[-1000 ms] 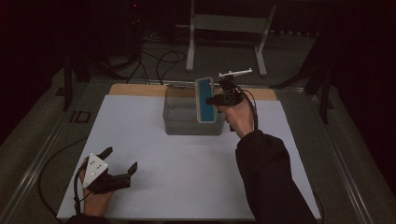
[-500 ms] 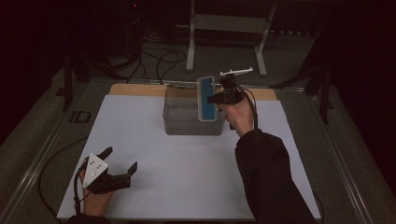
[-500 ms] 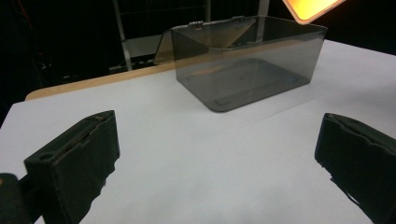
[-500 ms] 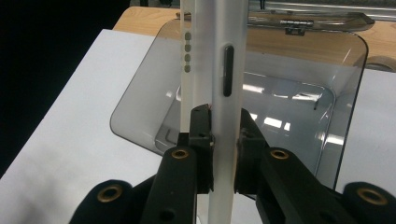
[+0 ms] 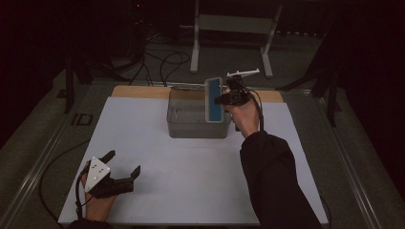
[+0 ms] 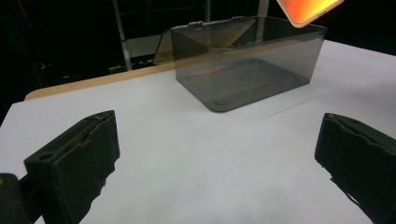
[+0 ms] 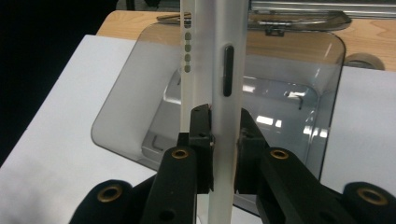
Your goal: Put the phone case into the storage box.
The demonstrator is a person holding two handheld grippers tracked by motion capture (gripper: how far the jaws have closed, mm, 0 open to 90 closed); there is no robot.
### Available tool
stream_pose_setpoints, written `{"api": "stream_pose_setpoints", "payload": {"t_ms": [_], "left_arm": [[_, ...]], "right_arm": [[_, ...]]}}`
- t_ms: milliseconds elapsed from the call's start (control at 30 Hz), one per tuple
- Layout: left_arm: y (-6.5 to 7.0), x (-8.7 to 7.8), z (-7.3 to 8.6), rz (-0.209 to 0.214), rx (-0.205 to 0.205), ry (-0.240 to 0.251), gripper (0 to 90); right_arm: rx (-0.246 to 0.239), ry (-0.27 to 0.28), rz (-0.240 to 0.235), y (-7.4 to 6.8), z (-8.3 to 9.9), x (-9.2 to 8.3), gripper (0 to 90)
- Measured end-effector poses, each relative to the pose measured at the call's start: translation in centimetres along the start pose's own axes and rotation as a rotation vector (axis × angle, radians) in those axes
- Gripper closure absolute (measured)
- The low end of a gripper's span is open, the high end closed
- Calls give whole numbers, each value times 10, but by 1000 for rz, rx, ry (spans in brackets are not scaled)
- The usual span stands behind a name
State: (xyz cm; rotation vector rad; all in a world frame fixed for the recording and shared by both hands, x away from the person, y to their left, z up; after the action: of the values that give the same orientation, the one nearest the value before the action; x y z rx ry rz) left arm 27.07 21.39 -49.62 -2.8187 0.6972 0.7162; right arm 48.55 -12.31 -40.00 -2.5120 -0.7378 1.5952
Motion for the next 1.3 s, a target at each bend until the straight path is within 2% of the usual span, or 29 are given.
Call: {"api": "stream_pose_setpoints", "payload": {"t_ms": [733,1100,1300], "left_arm": [[0,-1,0,0,-1,3,7],[0,-1,0,0,0,3,7],[0,-1,0,0,0,2,7]], "right_arm": [[40,7,58,10,-3,4,813],[39,3,105,13,-2,9,813],[43,0,116,15,-1,12,813]]}}
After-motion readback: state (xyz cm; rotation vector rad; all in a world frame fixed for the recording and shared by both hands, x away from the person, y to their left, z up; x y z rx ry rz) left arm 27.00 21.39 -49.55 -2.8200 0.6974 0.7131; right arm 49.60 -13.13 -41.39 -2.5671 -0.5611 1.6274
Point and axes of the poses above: each handheld gripper's, and its own axes: x roughly forward along the jaws, z roughly out of its underside, y roughly to its right, the point moved 5 cm from there along x, roughly forward along the jaws, and after that the axes turned 12 degrees about -y, right-handed, at the moved point
